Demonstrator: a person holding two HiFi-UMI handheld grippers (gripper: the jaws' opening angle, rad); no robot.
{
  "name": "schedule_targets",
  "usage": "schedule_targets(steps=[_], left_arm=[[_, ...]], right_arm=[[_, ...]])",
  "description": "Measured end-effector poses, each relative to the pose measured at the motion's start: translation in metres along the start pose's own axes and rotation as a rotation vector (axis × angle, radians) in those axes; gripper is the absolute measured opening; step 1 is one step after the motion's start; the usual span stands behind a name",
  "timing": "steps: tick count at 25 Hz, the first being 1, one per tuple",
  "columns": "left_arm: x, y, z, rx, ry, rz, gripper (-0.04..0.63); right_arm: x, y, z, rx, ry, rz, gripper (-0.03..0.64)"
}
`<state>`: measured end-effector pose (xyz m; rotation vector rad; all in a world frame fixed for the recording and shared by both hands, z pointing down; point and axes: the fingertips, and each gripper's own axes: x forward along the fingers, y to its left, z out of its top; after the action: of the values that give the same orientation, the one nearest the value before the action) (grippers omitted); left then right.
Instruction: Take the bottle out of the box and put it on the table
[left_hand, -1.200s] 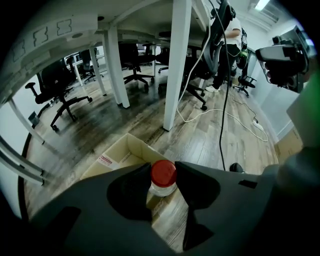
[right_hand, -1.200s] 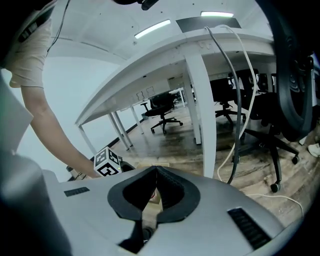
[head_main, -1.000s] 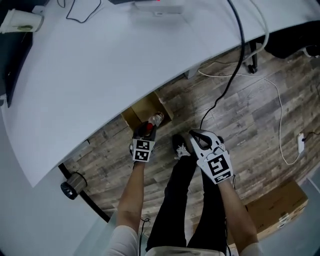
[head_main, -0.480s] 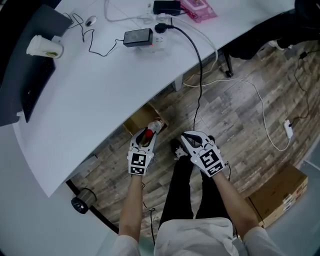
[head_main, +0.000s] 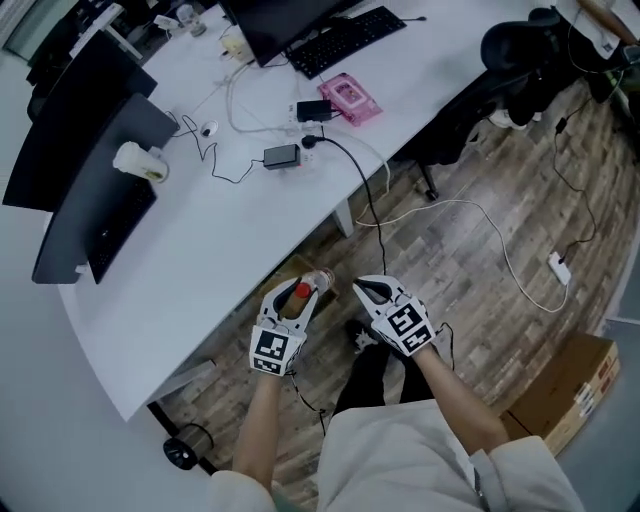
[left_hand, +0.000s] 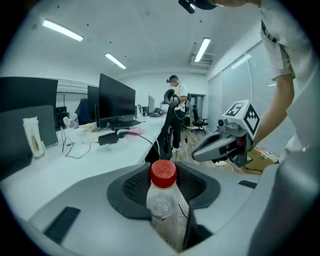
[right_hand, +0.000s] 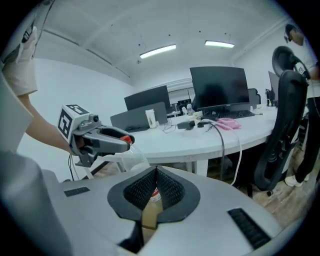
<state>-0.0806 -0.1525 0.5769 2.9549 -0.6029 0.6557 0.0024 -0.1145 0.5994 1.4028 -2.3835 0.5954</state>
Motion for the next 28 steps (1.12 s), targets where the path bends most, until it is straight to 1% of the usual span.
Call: schedule_targets(steps=[4,8,11,13,15,16,19,22,25,28], left_arm=[[-0.012,0.029,0.058,0.031,-0.045,0.02,0.161],[-0.032,0.058,0.11,-0.002,-0.097,0.031,0.161],[-0.053,0.087,0.14,-0.004,-0.104,0.081,0.161],[-0.062,0.103,0.151,-0.016,-0.094,0.12,0.161],[-0.065,0.121,0.156,-0.046,-0.074,0.159,0.161],[-0.064,0.13,0.155,-0.062,-0.059,0.175,0.161],[-0.058,0.153,0.145,-0.088,-0.003,0.204,0.161],[-0.056,0.167,0.13,-0.098,0.051,0.227,0.161],[-0.057,0.18,0.12,-0.14,0.073,0.25,0.161],[-0.055,0.196,0.116,-0.182,0.07,0.275,0.161]], right_arm=[[-0.003,0.002,0.046,0.014,-0.084,-0.032,0.039],[-0.019,0.014,0.074,0.094,-0.184,-0.093,0.04],[-0.019,0.03,0.093,0.11,-0.219,-0.083,0.04],[-0.026,0.035,0.106,0.128,-0.254,-0.097,0.039],[-0.03,0.039,0.115,0.14,-0.281,-0.106,0.04],[-0.028,0.042,0.117,0.133,-0.279,-0.097,0.04],[-0.017,0.055,0.117,0.098,-0.233,-0.041,0.04],[-0.013,0.068,0.111,0.112,-0.204,-0.006,0.038],[-0.009,0.071,0.103,0.111,-0.176,0.006,0.04],[-0.002,0.069,0.098,0.113,-0.159,0.012,0.04]])
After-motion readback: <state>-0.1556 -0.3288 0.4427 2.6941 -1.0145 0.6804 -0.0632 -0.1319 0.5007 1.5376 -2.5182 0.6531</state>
